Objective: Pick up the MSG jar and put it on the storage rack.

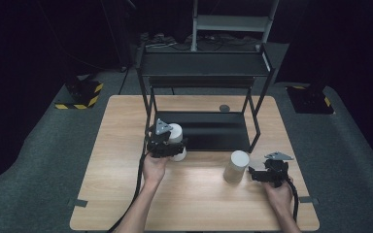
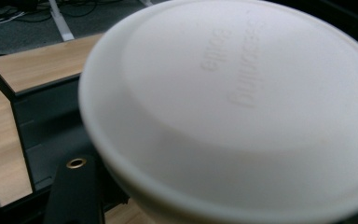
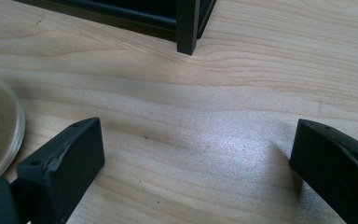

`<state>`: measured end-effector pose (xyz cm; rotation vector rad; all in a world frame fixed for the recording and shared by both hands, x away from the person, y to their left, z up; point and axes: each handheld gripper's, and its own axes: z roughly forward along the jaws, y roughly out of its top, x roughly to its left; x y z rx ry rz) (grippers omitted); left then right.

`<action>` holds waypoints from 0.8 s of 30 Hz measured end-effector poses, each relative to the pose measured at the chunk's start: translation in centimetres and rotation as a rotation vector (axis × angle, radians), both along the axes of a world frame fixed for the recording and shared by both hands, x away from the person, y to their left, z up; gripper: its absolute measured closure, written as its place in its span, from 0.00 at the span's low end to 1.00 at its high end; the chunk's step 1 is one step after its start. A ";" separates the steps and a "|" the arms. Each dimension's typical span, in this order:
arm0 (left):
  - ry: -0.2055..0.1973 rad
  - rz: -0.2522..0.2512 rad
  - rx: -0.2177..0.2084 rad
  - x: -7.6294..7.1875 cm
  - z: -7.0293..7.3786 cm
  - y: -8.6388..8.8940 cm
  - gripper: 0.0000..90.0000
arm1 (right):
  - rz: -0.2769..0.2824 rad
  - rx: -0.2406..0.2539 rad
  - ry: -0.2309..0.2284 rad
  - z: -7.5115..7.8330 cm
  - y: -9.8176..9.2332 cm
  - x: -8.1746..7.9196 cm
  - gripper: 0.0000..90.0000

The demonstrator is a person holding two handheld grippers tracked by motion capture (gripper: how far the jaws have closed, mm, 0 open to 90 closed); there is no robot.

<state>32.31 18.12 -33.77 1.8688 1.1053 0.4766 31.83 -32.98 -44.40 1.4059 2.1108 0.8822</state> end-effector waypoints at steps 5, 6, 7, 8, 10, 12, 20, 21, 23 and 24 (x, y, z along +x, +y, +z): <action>0.004 -0.028 -0.010 0.6 2.5 0.3 0.38 | -0.001 0.001 0.001 0.0 0.0 0.0 0.03; 0.003 -0.034 -0.006 0.7 3.0 0.2 0.39 | -0.001 0.001 0.001 0.0 0.0 0.0 0.03; 0.002 -0.039 -0.001 0.8 3.6 0.1 0.39 | -0.001 0.001 0.001 0.0 0.0 0.0 0.03; 0.002 -0.048 0.008 0.9 4.3 0.0 0.39 | -0.001 0.001 0.001 0.0 0.0 0.0 0.03; 0.001 -0.056 0.012 1.1 5.0 -0.1 0.39 | -0.001 0.001 0.001 0.0 0.0 0.0 0.03; 0.004 -0.070 0.009 1.4 6.1 0.0 0.39 | -0.001 0.001 0.001 0.0 0.0 0.0 0.03; -0.019 -0.110 -0.005 2.0 10.6 0.1 0.39 | 0.000 0.001 0.001 0.0 0.0 0.0 0.03; -0.021 -0.114 -0.003 2.0 11.0 0.1 0.39 | 0.001 0.000 0.000 0.0 0.0 0.0 0.03; -0.020 -0.119 -0.005 2.3 11.9 0.1 0.39 | 0.001 0.000 0.000 0.0 0.0 0.0 0.03; -0.020 -0.121 -0.007 2.4 12.3 0.1 0.39 | 0.001 0.000 0.000 0.0 0.0 0.0 0.03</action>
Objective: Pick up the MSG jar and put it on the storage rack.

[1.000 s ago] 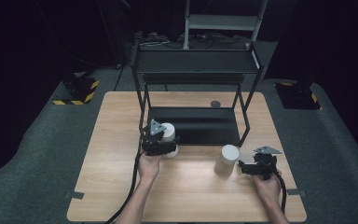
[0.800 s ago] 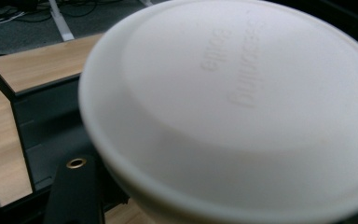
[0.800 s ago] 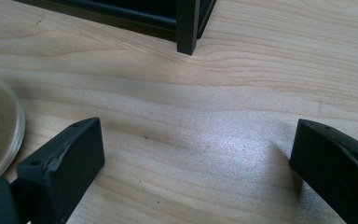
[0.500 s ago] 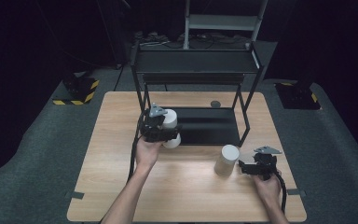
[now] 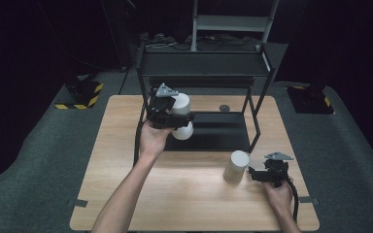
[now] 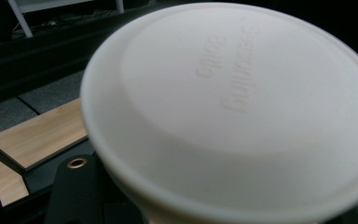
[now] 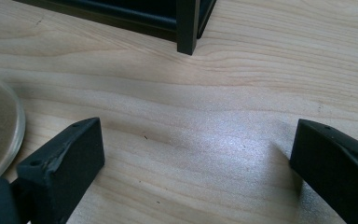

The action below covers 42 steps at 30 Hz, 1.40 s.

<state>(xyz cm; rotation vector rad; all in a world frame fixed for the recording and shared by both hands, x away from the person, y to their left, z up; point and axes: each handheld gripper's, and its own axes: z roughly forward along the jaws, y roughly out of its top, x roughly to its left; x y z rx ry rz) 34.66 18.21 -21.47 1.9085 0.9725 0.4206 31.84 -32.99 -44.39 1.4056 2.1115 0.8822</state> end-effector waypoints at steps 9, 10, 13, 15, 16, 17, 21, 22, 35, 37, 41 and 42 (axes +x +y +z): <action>-0.012 0.006 0.000 0.9 5.0 0.1 0.39 | -0.001 0.002 0.000 0.0 0.0 0.0 0.03; -0.012 0.006 0.000 0.9 5.0 0.1 0.39 | -0.001 0.002 0.000 0.0 0.0 0.0 0.03; -0.012 -0.001 -0.011 1.1 6.4 0.3 0.39 | -0.001 0.001 -0.001 0.0 0.0 0.0 0.03; -0.019 -0.004 -0.001 1.2 7.3 0.1 0.39 | -0.001 0.001 -0.001 0.0 0.0 0.0 0.03; -0.023 -0.004 0.006 1.3 7.7 -0.1 0.39 | -0.001 0.001 -0.001 0.0 0.0 0.0 0.03; -0.023 -0.004 0.011 1.4 8.1 -0.2 0.39 | -0.002 0.002 0.000 0.0 0.0 0.0 0.03; -0.017 -0.004 0.016 2.2 9.6 -0.6 0.39 | -0.001 0.002 0.002 0.0 0.0 0.0 0.03; -0.016 -0.001 0.016 2.4 10.1 -0.7 0.39 | -0.001 0.002 0.002 0.0 0.0 0.0 0.03; -0.032 0.073 0.042 5.1 14.0 -3.5 0.39 | 0.000 0.001 0.003 0.0 0.0 0.0 0.03; -0.034 0.095 0.059 5.7 14.4 -4.3 0.39 | 0.001 0.001 0.002 0.0 0.0 0.0 0.02; -0.030 0.125 0.069 6.5 14.5 -5.2 0.39 | 0.001 0.002 0.003 0.0 0.0 0.0 0.02; -0.030 0.142 0.072 6.9 14.5 -5.5 0.39 | 0.001 0.003 0.004 0.0 0.0 0.0 0.02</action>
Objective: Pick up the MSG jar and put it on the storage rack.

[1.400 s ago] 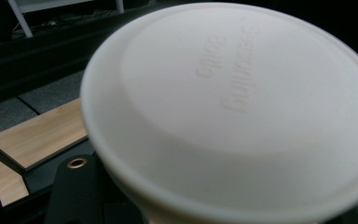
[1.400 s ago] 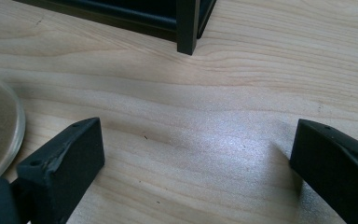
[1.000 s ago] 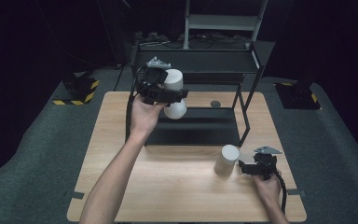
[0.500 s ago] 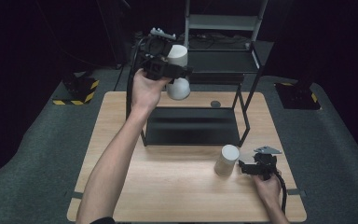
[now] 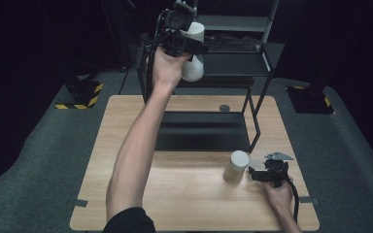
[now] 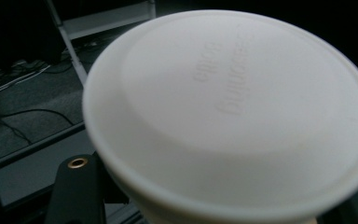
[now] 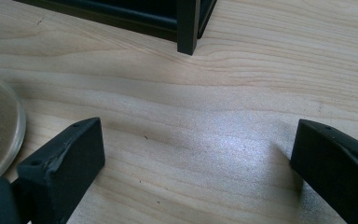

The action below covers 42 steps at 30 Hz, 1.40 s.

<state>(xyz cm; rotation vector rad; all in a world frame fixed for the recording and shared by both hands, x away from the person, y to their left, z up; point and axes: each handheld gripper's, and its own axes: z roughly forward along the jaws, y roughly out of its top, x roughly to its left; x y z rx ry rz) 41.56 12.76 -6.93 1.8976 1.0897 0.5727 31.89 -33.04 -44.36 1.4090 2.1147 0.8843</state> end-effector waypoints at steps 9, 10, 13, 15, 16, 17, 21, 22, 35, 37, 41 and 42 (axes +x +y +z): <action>0.006 0.118 0.020 2.3 -0.9 -1.8 0.39 | 0.002 0.000 -0.001 0.0 0.0 0.0 0.02; 0.002 0.135 0.030 2.6 -1.1 -2.2 0.39 | 0.002 0.000 -0.001 0.0 0.0 0.0 0.02; 0.003 0.162 0.019 3.3 -1.7 -2.6 0.39 | 0.001 0.000 -0.001 0.0 0.0 0.0 0.02; 0.003 0.178 0.010 3.7 -2.1 -2.9 0.39 | 0.002 0.001 -0.001 0.0 0.0 0.0 0.02; 0.003 0.178 0.010 3.7 -2.1 -2.9 0.39 | 0.000 0.001 0.000 0.0 0.0 0.0 0.02; 0.004 0.183 0.017 3.9 -2.2 -3.1 0.39 | 0.000 0.001 0.000 0.0 0.0 0.0 0.02; 0.007 0.191 0.020 4.5 -2.4 -3.5 0.39 | 0.003 0.000 0.000 0.0 -0.1 0.0 0.02; 0.005 0.193 0.028 4.5 -2.4 -3.7 0.39 | 0.002 0.001 -0.001 0.0 -0.1 0.0 0.02; -0.028 0.175 0.027 3.8 -3.2 -3.3 0.39 | 0.001 0.000 -0.001 0.0 0.0 0.0 0.02; -0.026 0.169 0.026 3.8 -3.2 -3.2 0.38 | 0.001 -0.001 -0.001 0.0 0.0 0.0 0.02; 0.013 0.130 -0.010 4.5 -3.2 -2.1 0.23 | 0.001 -0.001 -0.001 0.0 0.0 0.0 0.02; 0.002 0.141 -0.005 4.3 -3.3 -2.2 0.16 | 0.001 -0.001 -0.001 0.0 0.0 0.0 0.02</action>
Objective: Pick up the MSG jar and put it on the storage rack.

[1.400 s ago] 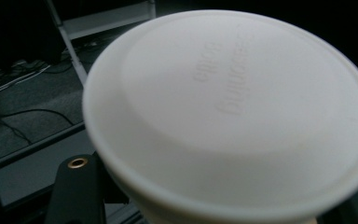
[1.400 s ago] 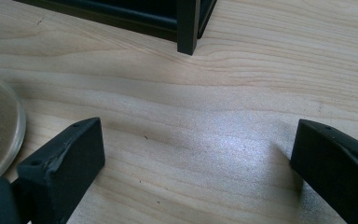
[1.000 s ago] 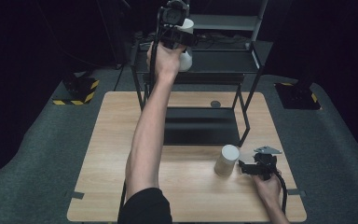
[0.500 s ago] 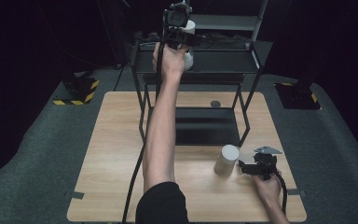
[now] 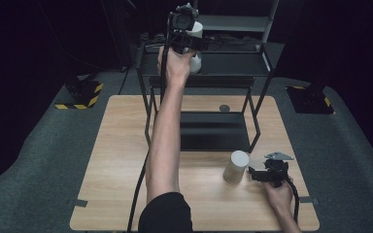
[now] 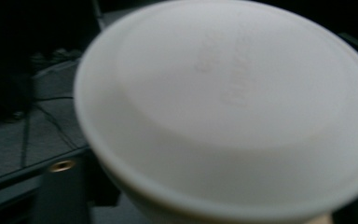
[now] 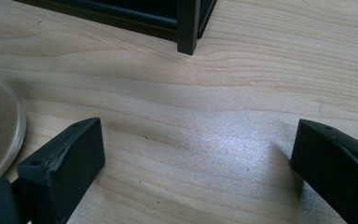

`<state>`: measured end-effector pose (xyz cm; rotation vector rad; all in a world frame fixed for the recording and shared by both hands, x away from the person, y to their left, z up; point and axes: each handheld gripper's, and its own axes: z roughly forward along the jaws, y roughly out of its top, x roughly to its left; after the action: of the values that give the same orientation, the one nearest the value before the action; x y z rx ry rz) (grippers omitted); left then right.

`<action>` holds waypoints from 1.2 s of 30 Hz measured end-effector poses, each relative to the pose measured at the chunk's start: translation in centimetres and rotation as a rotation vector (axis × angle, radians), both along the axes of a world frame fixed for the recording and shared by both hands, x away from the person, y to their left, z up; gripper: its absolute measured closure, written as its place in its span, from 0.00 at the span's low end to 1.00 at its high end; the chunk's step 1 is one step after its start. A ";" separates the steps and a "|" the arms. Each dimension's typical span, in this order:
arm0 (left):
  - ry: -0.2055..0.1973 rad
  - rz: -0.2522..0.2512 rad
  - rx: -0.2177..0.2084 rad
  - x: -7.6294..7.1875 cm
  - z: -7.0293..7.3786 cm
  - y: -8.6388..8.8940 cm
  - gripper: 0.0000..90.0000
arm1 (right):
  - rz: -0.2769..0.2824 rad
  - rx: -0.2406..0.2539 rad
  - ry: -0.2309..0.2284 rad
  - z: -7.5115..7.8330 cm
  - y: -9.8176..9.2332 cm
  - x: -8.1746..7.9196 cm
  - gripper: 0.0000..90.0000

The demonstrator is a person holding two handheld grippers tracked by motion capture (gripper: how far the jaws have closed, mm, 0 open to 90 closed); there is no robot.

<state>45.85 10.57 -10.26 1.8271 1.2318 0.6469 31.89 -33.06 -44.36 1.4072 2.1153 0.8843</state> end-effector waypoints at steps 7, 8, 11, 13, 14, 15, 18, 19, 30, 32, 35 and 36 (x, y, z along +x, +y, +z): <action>-0.043 -0.001 0.011 -1.4 -0.6 0.6 0.04 | -0.001 0.001 0.001 0.0 0.0 0.0 0.02; -0.048 0.001 0.015 -1.7 -0.6 0.6 0.04 | -0.001 0.001 0.001 0.0 0.0 0.0 0.02; -0.060 0.018 0.040 -2.7 -0.6 0.4 0.03 | -0.001 0.002 0.000 0.0 0.0 0.0 0.02; -0.064 0.015 0.034 -3.4 -0.9 0.7 0.02 | -0.002 0.002 0.000 0.0 0.0 0.0 0.02; -0.062 0.013 0.033 -3.7 -0.9 0.8 0.02 | -0.002 0.001 0.000 0.0 0.0 0.0 0.02; -0.063 0.010 0.032 -4.0 -1.0 1.1 0.02 | -0.001 0.001 -0.001 0.0 0.0 0.0 0.02; -0.064 0.006 0.027 -4.8 -1.2 1.8 0.03 | -0.001 0.001 -0.001 0.0 0.0 0.0 0.02; -0.064 0.003 0.024 -5.0 -1.3 2.0 0.03 | -0.002 0.001 -0.001 0.0 0.0 0.0 0.02; -0.067 -0.010 0.029 -7.1 -3.5 4.0 0.03 | -0.003 0.001 -0.002 0.0 0.0 0.0 0.02; -0.074 -0.011 0.028 -7.6 -4.0 4.3 0.03 | -0.004 0.001 -0.001 0.0 0.1 0.0 0.02; -0.080 -0.017 0.031 -8.2 -4.5 4.6 0.03 | -0.003 0.000 -0.002 0.0 0.1 0.0 0.02; -0.085 -0.016 0.032 -8.5 -4.8 4.7 0.03 | -0.003 0.000 -0.002 0.0 0.1 0.0 0.02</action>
<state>37.38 15.25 -15.05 1.8157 1.1559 0.7315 31.86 -32.99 -44.40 1.4088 2.1107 0.8839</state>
